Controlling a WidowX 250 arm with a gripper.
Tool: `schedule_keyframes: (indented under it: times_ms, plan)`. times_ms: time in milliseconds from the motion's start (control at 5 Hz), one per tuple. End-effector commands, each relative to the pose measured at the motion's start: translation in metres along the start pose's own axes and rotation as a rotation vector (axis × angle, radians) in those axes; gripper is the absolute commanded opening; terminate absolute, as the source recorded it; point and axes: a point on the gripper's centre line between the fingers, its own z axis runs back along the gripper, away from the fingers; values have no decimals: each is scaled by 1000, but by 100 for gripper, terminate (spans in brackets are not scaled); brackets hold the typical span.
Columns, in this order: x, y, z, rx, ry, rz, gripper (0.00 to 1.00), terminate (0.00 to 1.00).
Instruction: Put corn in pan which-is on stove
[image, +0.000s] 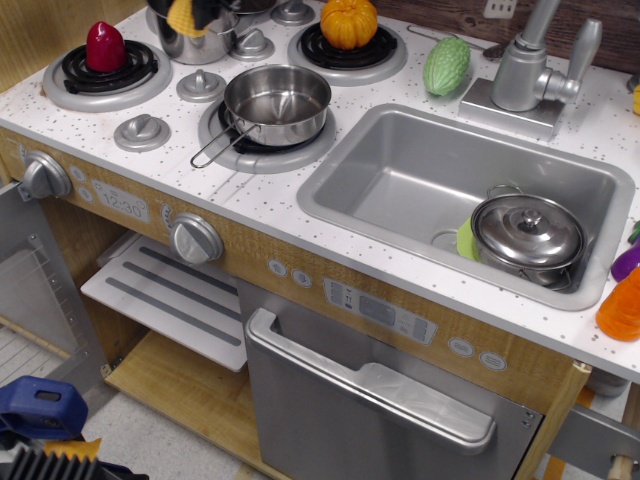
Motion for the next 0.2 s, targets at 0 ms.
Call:
schedule_keyframes:
  times_ms: [0]
  plan:
    - [16, -11, 49, 46, -125, 50, 0, 100]
